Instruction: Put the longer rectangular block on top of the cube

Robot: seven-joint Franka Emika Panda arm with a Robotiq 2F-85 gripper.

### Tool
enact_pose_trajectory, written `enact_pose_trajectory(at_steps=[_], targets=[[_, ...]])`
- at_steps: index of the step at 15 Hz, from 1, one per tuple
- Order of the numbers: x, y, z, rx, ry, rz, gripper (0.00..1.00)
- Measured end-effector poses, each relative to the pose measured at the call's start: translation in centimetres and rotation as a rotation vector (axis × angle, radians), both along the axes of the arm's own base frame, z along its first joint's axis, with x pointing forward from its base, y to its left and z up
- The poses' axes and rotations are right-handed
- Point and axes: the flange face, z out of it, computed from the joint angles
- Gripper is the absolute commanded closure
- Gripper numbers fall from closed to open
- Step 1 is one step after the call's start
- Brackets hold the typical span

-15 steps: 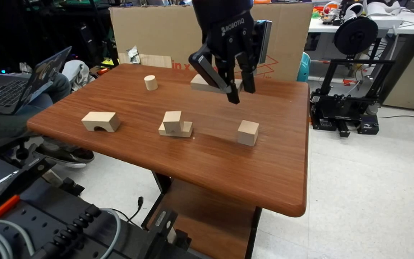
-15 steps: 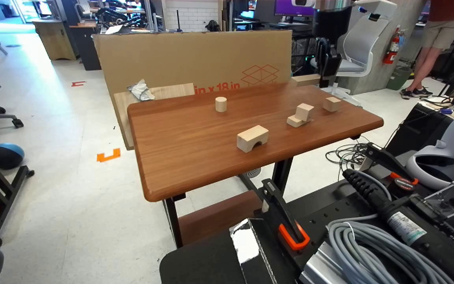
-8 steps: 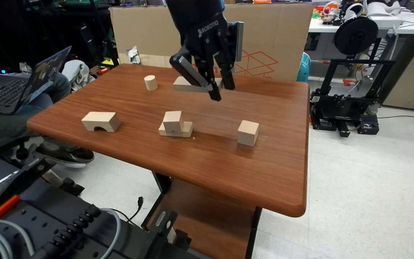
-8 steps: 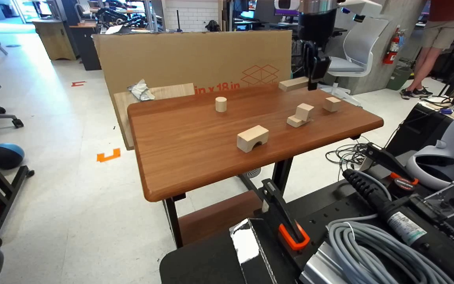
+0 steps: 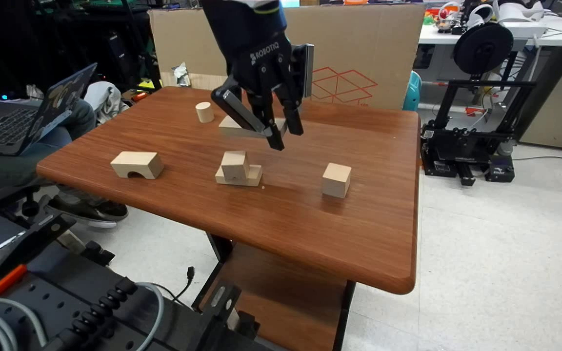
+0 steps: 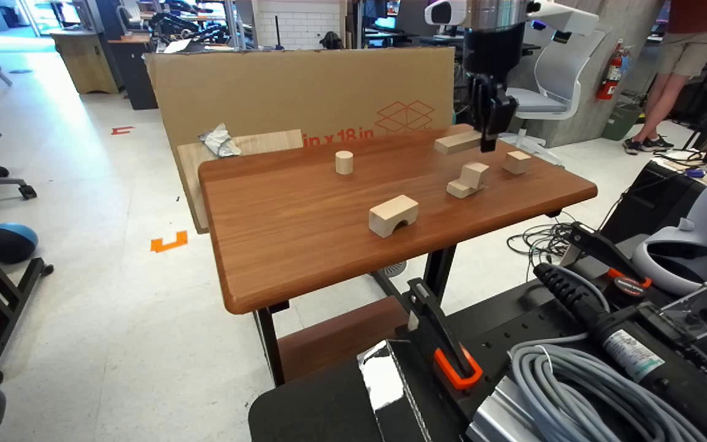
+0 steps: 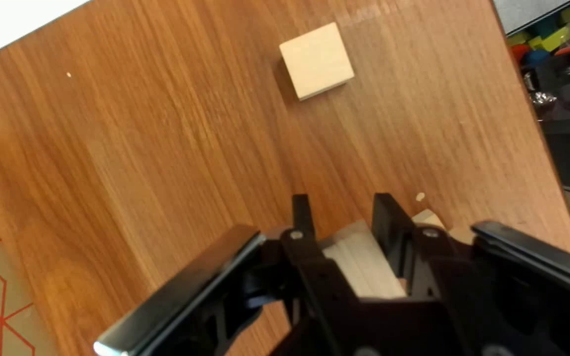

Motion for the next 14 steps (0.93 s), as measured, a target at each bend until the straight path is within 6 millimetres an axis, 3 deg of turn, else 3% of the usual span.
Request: enact_pose_trajectory(at_steps=[7,14], targets=[[-2.3,0.3,1.2,0.003,0.005,0.000,0.89],[-3.2,0.4,0.9,-0.021,0.036,0.033,0.89]])
